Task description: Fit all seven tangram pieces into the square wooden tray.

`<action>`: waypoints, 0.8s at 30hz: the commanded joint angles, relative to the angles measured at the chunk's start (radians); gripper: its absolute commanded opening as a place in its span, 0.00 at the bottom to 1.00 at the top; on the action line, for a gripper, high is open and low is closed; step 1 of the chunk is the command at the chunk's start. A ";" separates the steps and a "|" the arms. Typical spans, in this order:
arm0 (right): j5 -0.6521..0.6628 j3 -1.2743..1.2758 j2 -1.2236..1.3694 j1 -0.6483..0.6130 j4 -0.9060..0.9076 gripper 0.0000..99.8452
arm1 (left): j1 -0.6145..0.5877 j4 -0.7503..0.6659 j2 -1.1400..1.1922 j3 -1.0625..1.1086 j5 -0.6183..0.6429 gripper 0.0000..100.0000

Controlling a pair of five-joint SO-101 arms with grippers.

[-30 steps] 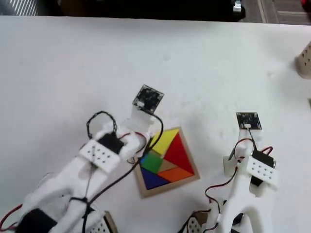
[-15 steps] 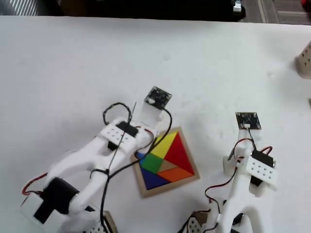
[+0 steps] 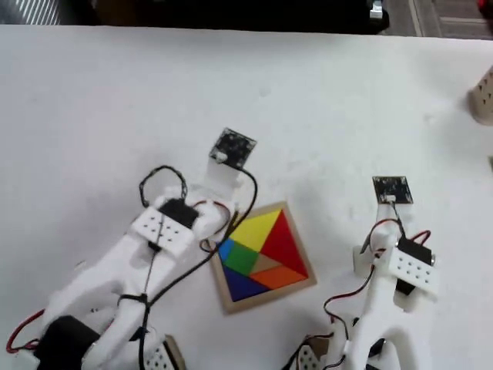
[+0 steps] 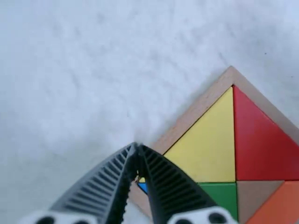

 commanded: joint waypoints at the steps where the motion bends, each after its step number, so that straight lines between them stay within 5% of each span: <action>1: 0.005 -0.003 -0.024 -0.048 0.005 0.02 | -0.076 0.006 -0.131 0.032 0.009 0.02; 8: 0.003 0.083 -0.252 -0.110 0.053 0.02 | -0.228 0.014 -0.401 0.195 -0.035 0.02; 13: -0.094 0.219 -0.591 -0.133 0.062 0.02 | -0.335 0.046 -0.575 0.315 -0.058 0.02; 19: -0.064 0.371 -1.021 -0.191 0.188 0.02 | -0.460 0.176 -0.776 0.422 -0.061 0.02; 24: -0.054 0.431 -1.109 -0.263 0.262 0.14 | -0.590 0.192 -0.963 0.566 -0.158 0.02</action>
